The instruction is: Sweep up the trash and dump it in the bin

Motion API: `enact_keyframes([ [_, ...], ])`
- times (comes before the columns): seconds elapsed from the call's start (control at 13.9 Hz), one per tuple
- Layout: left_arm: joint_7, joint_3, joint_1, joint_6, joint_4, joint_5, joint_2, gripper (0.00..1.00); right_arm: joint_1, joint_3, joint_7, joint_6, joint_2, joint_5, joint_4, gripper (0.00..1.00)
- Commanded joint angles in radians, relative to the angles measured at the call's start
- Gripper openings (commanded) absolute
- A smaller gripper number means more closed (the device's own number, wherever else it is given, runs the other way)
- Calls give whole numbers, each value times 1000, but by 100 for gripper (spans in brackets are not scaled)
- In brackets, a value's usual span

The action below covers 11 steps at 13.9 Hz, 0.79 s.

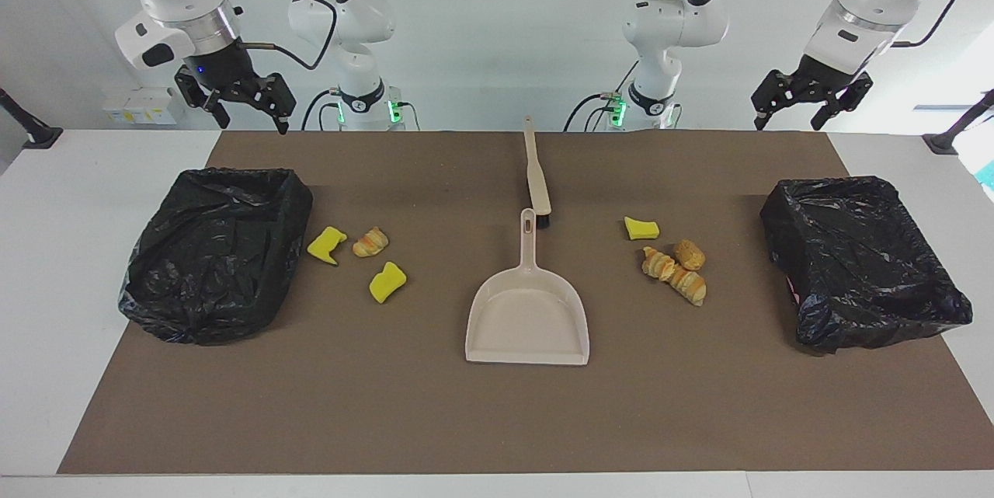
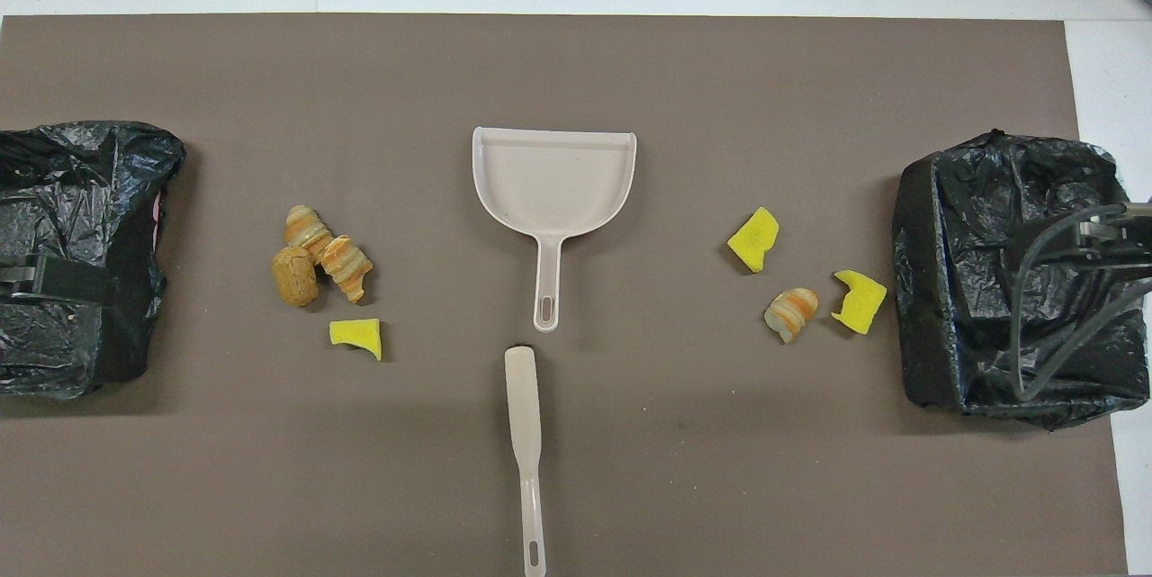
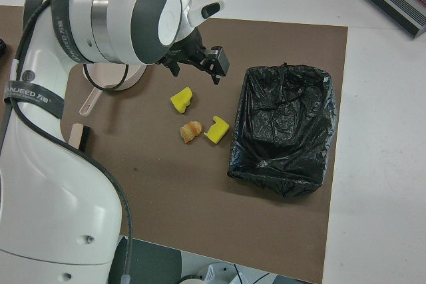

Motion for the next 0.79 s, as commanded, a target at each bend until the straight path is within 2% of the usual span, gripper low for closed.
enact_keyframes([
  [0.0,6,-6,7,23,20,3,9,100,2,1,-8,-11,-22,8,-19,100],
  [0.72,8,-6,9,17,15,5,1,100,3,1,-13,-13,-22,9,-16,100],
])
